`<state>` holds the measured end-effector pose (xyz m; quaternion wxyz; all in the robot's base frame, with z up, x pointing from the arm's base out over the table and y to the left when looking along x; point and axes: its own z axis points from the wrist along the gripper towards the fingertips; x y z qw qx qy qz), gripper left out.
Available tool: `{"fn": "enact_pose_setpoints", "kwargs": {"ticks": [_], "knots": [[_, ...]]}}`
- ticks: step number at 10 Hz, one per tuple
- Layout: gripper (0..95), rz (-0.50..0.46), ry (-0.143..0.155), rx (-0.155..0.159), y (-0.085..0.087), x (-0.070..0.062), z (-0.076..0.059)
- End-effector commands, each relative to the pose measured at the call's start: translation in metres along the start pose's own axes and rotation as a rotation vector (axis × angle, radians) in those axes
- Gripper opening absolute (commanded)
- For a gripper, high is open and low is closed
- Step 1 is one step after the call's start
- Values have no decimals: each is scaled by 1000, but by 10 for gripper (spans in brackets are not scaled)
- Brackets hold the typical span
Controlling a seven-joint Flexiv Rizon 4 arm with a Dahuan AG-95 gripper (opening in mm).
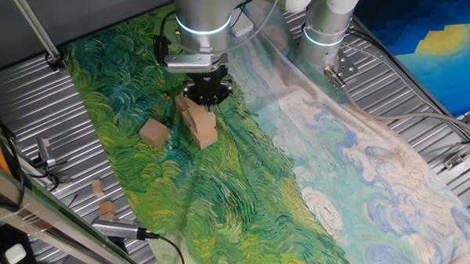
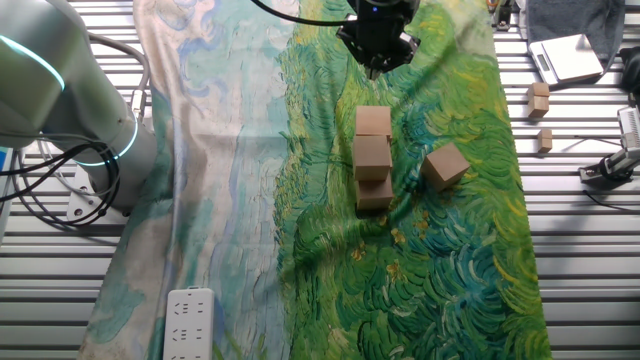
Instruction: Stack the blocks into a pyramid shape
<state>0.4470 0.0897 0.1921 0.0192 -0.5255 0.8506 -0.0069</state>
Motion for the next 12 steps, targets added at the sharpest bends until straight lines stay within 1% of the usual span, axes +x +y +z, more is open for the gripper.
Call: {"fn": "enact_pose_setpoints", "kwargs": {"ticks": [1, 3, 4, 5, 8, 9, 10, 11, 12], "knots": [[0, 25, -15, 1, 0, 0, 0], [0, 24, -12, 7, 0, 0, 0], [0, 32, -21, 1, 0, 0, 0], [0, 28, -23, -1, 0, 0, 0], [0, 11, -19, 0, 0, 0, 0], [0, -11, -7, 3, -2, 0, -1], [0, -35, 10, -4, -13, -3, -10], [0, -52, 15, -7, -30, -7, -17], [0, -62, 15, -8, -50, -11, -19]]}}
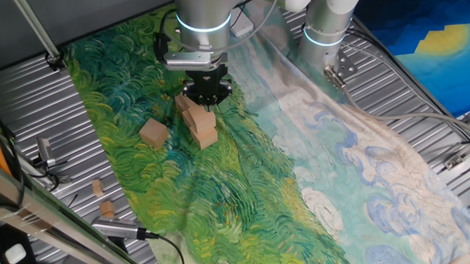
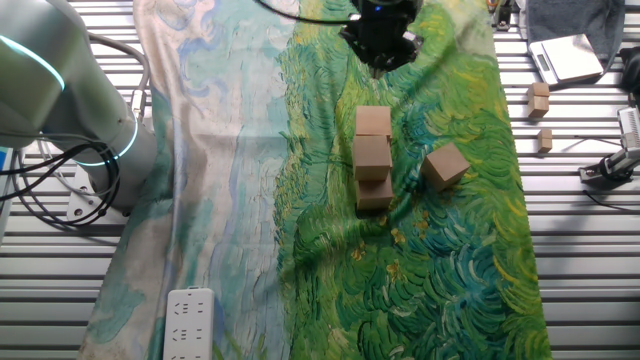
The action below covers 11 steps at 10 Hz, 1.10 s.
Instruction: Stack the blocks into a pyramid shape
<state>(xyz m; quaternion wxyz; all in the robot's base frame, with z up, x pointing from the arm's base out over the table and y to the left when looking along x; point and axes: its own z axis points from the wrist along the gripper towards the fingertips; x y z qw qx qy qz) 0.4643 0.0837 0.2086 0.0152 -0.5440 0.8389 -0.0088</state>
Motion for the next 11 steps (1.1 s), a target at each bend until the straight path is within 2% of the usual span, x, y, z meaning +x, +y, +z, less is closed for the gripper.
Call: {"fn": "enact_pose_setpoints", "kwargs": {"ticks": [1, 3, 6, 8, 11], "knots": [[0, -32, 1, -10, -50, -11, -1], [0, -66, 2, -10, -98, -16, 14], [0, -118, 1, -5, -142, -15, 38], [0, -144, -8, 5, -153, -8, 56], [0, -175, -25, 22, -159, 2, 80]]}}
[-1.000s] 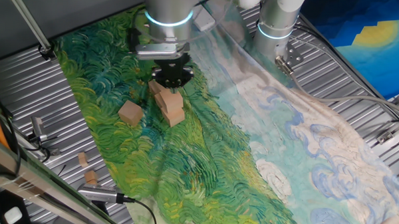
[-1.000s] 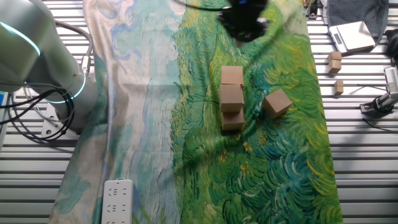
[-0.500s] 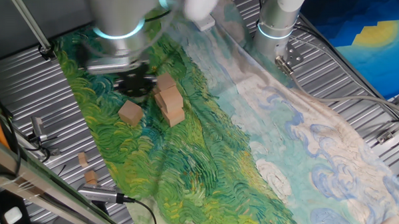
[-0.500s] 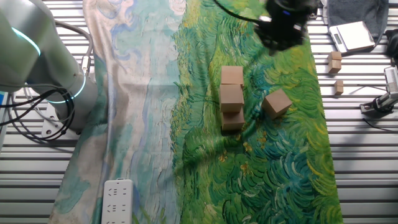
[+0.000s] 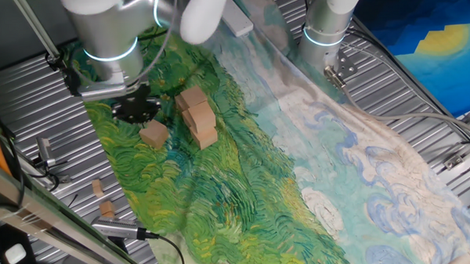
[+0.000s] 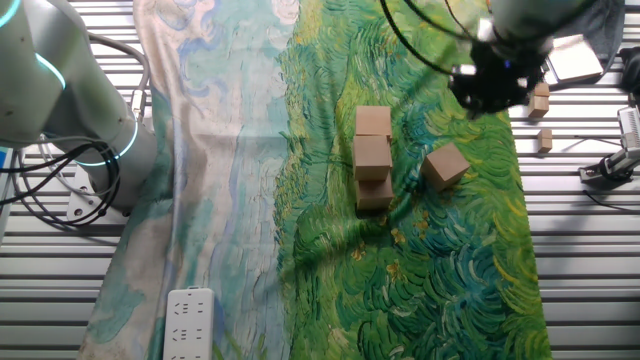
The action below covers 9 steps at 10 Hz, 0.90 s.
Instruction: Stack the blocks into a pyramid shape
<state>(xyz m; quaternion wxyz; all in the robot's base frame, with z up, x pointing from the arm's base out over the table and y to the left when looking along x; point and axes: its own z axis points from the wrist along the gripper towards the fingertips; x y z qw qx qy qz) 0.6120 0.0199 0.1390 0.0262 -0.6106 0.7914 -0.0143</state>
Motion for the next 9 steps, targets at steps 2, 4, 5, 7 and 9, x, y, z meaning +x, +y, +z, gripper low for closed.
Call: {"fn": "enact_pose_setpoints", "kwargs": {"ticks": [2, 4, 5, 7, 9], "knots": [[190, -79, -37, 24, 0, 5, 15], [570, -194, -85, 50, 0, 5, 26], [570, -245, -101, 71, 1, 5, 31], [570, -289, -107, 81, 1, 5, 41], [570, -352, -114, 98, 3, 5, 53]]}}
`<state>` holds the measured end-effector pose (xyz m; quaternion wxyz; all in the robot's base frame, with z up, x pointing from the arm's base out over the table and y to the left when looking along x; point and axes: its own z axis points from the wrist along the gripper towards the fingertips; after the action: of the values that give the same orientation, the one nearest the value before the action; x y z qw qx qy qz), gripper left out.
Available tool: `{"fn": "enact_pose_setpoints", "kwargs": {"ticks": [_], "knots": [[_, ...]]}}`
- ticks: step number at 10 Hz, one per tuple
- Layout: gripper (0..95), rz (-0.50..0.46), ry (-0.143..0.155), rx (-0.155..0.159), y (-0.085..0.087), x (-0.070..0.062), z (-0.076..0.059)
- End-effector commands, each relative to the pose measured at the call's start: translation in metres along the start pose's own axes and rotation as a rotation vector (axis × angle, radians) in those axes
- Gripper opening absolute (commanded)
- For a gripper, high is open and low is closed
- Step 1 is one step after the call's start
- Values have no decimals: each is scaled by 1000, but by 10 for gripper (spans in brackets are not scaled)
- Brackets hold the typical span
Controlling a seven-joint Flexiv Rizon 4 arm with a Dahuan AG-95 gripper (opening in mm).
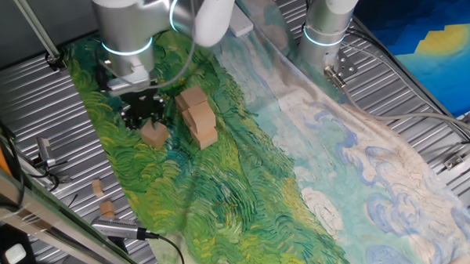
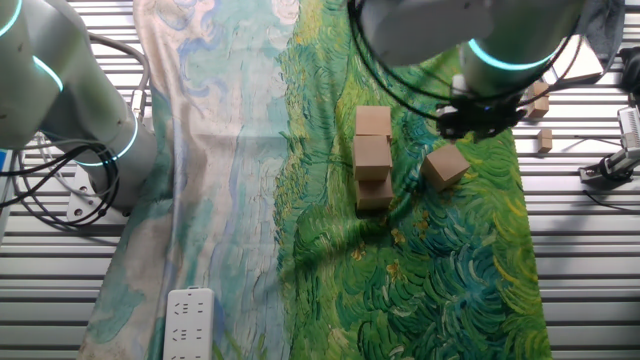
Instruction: Stack the blocks into a pyramid shape
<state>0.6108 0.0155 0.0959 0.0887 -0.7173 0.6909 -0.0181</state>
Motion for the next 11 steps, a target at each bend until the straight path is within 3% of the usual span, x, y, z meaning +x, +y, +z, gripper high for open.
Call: {"fn": "enact_pose_setpoints", "kwargs": {"ticks": [1, 2, 5, 7, 9, 11], "knots": [[570, -87, -6, 22, 2, 1, 14], [760, -122, -1, 22, 3, 1, 18], [760, -358, -13, 23, 4, -1, 21], [760, -432, -38, 20, 6, -1, 22], [760, -414, -105, -42, 11, -1, 26], [760, -406, -129, -87, 17, 1, 29]]}}
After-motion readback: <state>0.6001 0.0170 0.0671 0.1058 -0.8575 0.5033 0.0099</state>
